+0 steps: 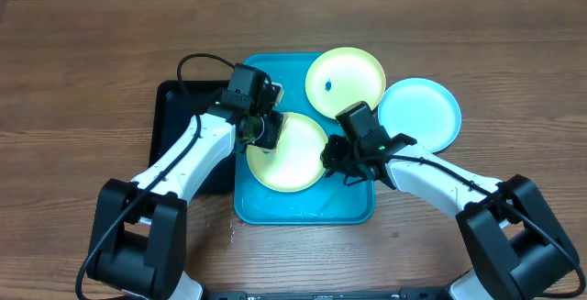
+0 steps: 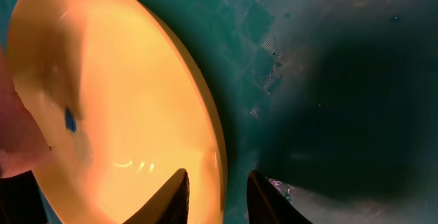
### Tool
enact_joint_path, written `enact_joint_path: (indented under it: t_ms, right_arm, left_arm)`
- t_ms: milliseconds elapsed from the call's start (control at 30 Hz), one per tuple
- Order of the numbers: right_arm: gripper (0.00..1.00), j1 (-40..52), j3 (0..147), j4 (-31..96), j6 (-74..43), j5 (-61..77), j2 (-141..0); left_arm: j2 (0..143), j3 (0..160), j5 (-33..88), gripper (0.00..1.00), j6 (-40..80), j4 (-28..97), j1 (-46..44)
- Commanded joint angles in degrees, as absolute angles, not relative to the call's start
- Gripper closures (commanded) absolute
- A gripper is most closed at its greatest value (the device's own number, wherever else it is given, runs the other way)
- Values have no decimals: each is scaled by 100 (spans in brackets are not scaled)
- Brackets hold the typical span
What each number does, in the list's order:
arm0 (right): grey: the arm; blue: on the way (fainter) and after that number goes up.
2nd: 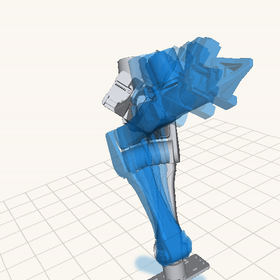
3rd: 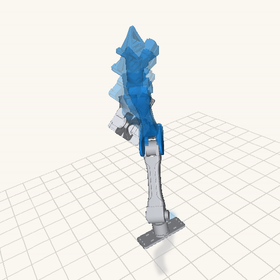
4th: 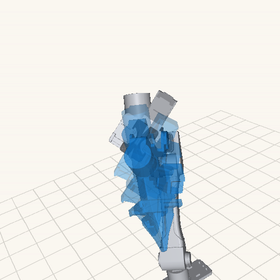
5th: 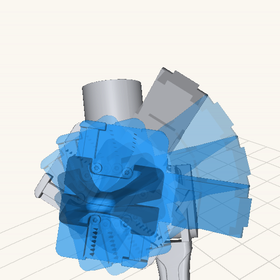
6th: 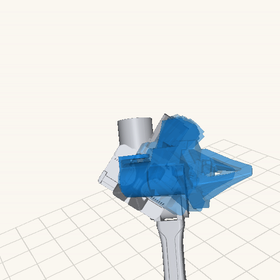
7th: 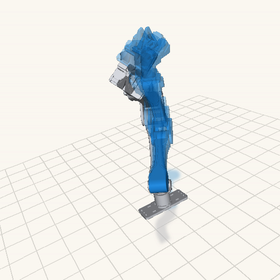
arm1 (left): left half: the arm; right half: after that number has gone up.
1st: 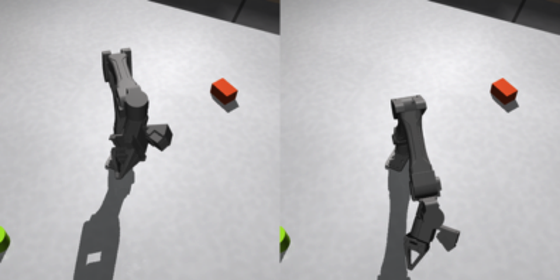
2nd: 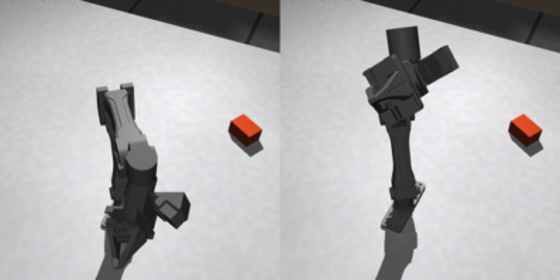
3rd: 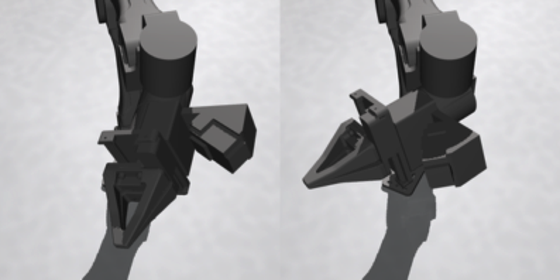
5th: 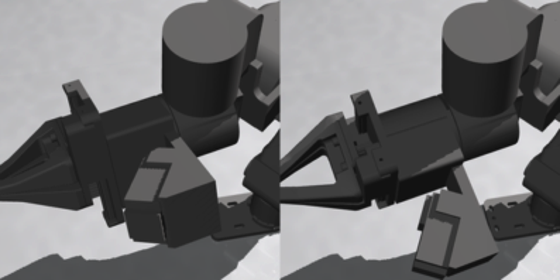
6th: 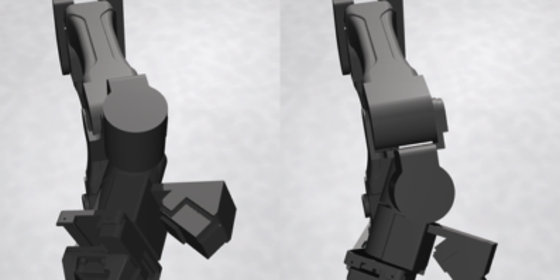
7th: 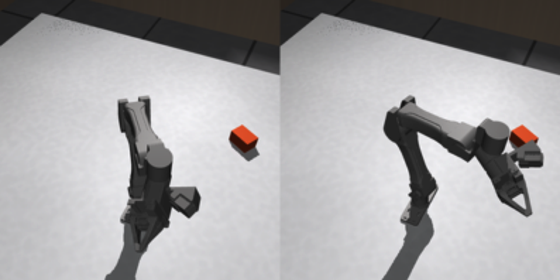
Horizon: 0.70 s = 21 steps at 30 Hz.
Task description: Clean dirty plates on tray and stack at the side
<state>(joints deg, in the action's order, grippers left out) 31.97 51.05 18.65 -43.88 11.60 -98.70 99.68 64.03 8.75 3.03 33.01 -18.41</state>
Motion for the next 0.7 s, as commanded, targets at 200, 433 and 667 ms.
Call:
enact_joint_path:
  t_ms: [200,433,667]
  right_arm:
    - [70,3225,5096,1831,-4392,1120,-9883]
    - [70,3225,5096,1828,-4392,1120,-9883]
    - [70,3225,5096,1828,-4392,1120,-9883]
  left_arm:
    - [9966,6281,523,96,316,3096,-1894]
    - [9968,6270,445,96,318,2921,-1918]
    - [9974,6012,401,96,172,2591,-1990]
